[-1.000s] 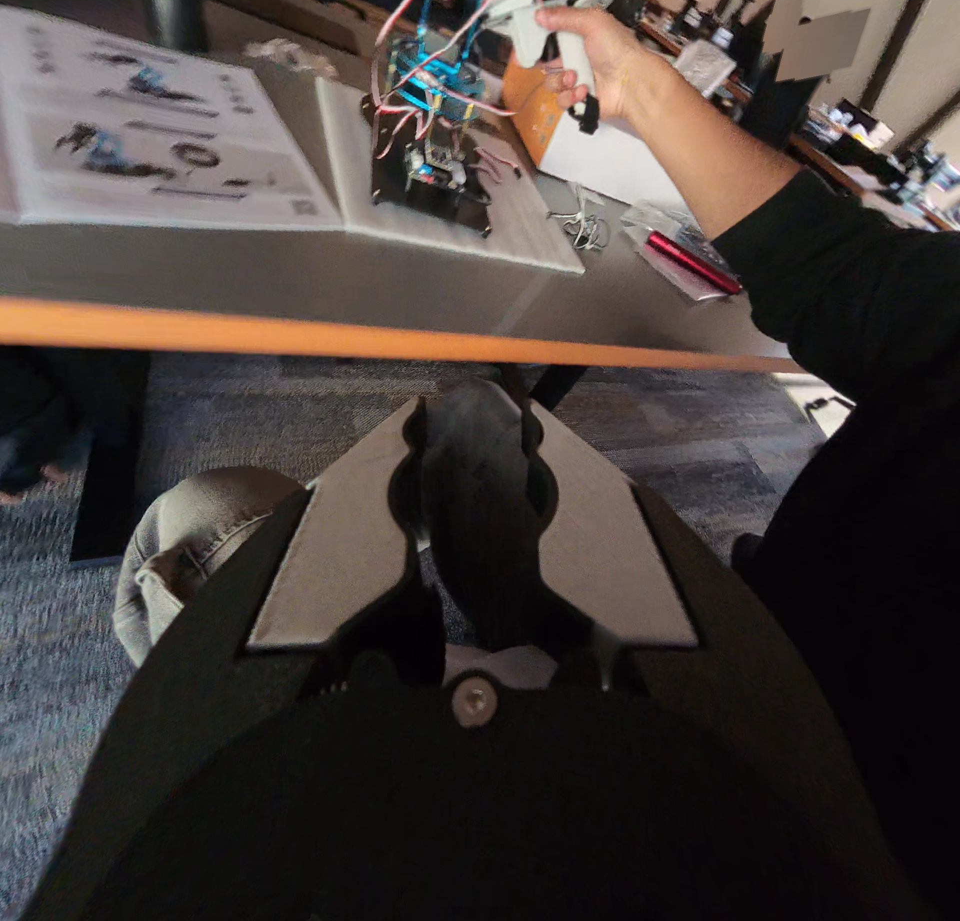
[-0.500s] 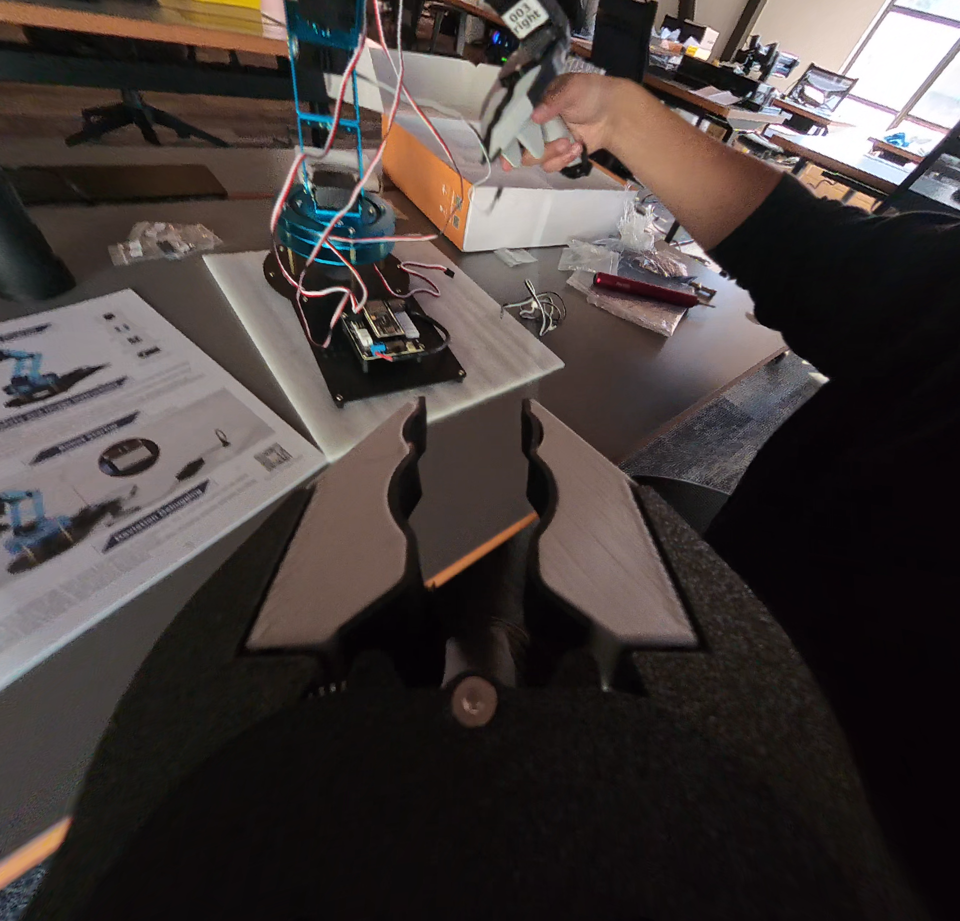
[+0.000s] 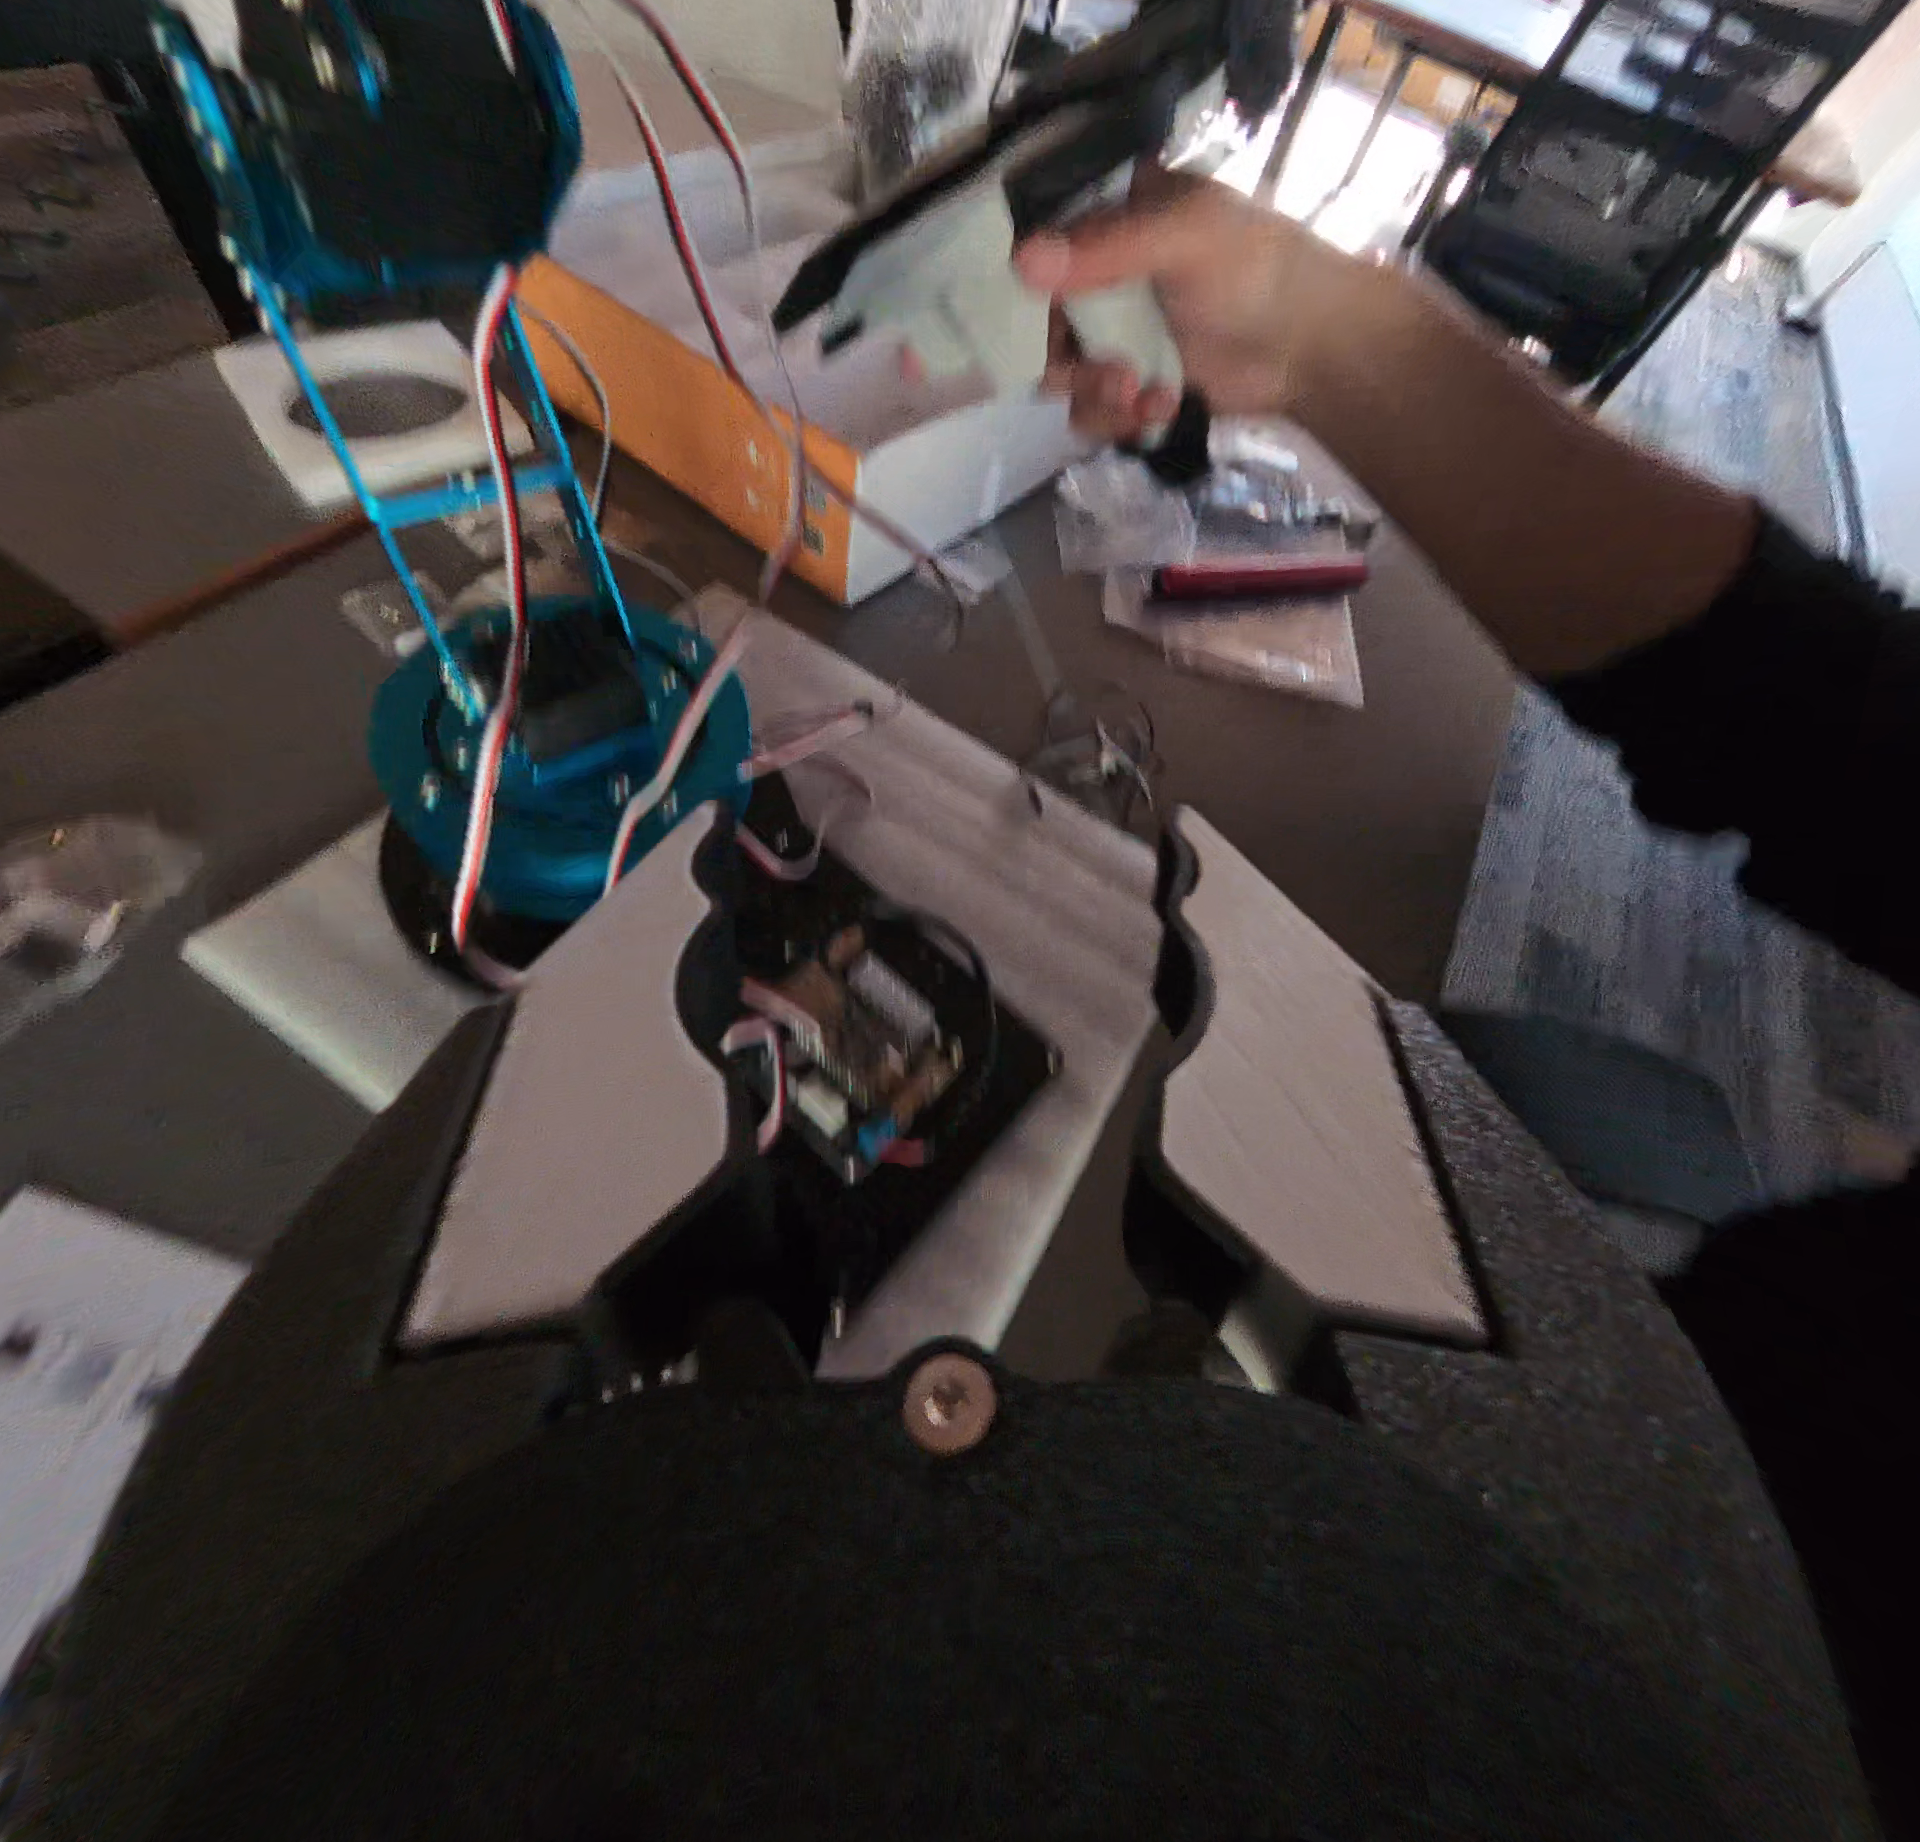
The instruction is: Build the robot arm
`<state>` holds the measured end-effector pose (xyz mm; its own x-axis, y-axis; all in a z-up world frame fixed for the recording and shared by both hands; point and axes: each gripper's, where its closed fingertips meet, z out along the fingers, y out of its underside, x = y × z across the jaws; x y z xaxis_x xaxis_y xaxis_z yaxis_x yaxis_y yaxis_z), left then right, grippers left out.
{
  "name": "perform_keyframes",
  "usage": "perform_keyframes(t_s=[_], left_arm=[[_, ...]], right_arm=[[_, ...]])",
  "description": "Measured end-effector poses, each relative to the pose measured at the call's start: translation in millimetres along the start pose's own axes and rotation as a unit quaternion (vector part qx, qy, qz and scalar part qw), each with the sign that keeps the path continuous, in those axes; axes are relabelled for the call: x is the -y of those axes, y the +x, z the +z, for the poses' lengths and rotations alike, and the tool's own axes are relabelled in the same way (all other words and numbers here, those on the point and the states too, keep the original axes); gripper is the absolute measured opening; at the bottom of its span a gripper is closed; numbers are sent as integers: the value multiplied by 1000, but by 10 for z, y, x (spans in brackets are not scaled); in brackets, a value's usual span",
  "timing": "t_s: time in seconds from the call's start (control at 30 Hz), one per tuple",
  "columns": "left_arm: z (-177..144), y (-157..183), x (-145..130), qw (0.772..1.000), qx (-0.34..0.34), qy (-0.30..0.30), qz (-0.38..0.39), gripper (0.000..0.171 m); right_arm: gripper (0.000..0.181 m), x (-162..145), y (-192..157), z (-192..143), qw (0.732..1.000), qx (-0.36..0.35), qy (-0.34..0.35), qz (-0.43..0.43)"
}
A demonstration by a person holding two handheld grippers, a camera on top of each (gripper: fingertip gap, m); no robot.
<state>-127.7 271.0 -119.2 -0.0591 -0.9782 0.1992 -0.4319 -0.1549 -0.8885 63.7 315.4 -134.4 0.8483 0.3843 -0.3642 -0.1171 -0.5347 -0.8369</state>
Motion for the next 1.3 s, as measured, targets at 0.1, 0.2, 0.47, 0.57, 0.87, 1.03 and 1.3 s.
perform_keyframes(t_s=[0.1,0.2,0.47,0.57,0.87,1.03,1.3], left_arm=[[496,-114,393,999,-9,23,-21,92],[815,-381,609,997,65,37,-20,86],[711,-385,661,997,21,22,-67,0],[354,-394,750,997,1,19,-79,0],[59,-539,998,997,-3,15,-75,0],[61,-529,1052,1000,19,10,-21,0],[70,-485,929,1000,-5,17,-11,0]], right_arm=[[46,48,37,327,998,34,26,46],[39,53,-230,478,997,68,42,13],[32,-248,-775,467,991,123,-16,-49],[31,-220,-855,444,991,124,-2,-49],[52,688,-536,550,882,-208,146,-398],[38,809,-463,698,833,-276,102,-468],[30,781,-436,656,817,-286,67,-497]])
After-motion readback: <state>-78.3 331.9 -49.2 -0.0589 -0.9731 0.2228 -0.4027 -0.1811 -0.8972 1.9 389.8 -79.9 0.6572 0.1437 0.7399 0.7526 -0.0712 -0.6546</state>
